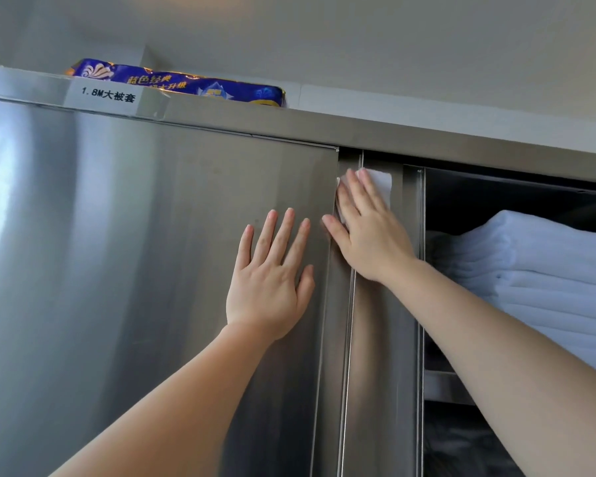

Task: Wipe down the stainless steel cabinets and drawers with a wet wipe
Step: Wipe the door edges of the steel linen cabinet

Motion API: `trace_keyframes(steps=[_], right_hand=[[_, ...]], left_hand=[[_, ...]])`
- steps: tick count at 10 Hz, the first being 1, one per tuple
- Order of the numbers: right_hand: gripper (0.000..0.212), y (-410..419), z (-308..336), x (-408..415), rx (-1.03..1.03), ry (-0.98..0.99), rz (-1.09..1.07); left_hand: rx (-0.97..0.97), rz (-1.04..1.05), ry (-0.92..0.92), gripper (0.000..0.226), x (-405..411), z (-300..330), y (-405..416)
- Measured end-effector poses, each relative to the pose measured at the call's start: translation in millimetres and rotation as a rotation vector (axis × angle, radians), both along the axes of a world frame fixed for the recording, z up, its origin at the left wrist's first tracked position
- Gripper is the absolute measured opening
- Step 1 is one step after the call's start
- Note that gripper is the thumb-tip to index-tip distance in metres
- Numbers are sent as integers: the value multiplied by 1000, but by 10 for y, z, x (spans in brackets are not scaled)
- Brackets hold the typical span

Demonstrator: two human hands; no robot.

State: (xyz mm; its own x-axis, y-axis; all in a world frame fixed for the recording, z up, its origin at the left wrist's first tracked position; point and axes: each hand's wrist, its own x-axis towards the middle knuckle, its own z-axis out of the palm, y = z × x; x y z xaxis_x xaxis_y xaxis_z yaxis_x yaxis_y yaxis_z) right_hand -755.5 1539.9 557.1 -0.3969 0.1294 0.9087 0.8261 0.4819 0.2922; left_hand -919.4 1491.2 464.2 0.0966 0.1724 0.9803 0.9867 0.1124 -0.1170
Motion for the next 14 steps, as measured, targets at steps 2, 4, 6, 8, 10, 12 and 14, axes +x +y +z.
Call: trace_keyframes(steps=[2,4,6,8,10,12,14], right_hand=[[76,11,-305,-14,21,26,37],[80,-35,161,-46,-57,43,48],[88,-20,-34,-84,-60,66,88],[89,-6,-123,-43,-89,49,79],[78,-52,-105,-108,-145,98,113],[70,-162,-1559,-47,-138,47,132],[61,-379,-2120,38,-223,-75,24]], left_hand=[[-5,-4,-2,63,-9,1,-7],[9,-4,8,62,-2,-1,-10],[11,-3,14,63,-12,-6,9],[7,-1,6,63,-10,-7,10],[16,-11,10,63,-7,-15,15],[-12,-21,5,60,14,-56,-49],[-69,-69,-12,56,37,-383,-155]])
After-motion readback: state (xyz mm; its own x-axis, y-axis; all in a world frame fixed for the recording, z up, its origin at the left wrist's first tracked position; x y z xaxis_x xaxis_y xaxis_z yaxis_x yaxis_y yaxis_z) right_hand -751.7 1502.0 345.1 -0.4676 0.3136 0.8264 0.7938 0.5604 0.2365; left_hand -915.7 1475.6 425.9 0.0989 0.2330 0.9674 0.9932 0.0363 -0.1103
